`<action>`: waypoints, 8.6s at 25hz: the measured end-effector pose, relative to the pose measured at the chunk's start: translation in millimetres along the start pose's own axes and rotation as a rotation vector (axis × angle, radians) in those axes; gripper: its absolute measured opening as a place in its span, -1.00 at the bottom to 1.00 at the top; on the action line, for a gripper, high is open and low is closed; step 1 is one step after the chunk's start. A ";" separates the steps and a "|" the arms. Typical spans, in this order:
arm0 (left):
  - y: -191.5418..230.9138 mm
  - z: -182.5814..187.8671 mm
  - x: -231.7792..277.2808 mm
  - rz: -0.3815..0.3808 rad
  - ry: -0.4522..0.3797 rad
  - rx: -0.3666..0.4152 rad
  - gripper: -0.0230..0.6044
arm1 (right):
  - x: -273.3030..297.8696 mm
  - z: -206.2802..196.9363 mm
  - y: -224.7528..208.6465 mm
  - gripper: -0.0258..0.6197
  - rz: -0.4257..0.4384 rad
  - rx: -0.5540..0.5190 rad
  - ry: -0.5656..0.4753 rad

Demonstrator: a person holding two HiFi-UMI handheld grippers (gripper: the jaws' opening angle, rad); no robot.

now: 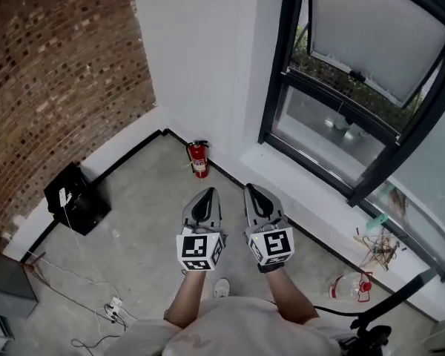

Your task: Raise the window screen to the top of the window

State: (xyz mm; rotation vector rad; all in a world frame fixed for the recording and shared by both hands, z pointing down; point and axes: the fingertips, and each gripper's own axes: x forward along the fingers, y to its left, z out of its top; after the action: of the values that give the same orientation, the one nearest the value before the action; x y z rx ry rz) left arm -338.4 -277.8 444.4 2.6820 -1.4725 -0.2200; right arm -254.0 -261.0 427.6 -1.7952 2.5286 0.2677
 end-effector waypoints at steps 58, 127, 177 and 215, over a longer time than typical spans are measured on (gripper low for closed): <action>-323.7 -173.7 773.2 -0.916 0.161 0.438 -0.92 | 149.2 -228.8 -751.9 -0.91 -0.844 0.122 0.296; -346.8 -251.1 812.3 -0.756 0.078 1.323 -0.71 | 75.7 -565.2 -636.8 -0.92 -0.534 0.447 0.910; -284.7 -221.9 786.5 -0.698 0.343 0.174 -0.92 | 108.5 -507.8 -675.7 -0.92 -0.617 0.282 0.636; -286.0 -224.3 837.9 -0.679 0.340 0.196 -0.92 | 161.4 -460.2 -725.9 -0.91 -0.532 0.176 0.497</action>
State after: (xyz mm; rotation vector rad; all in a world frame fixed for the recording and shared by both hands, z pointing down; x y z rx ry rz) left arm 379.5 -832.0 552.5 3.0708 -0.4850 0.3507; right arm 408.7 -716.1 771.6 -2.5983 2.0898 -0.4524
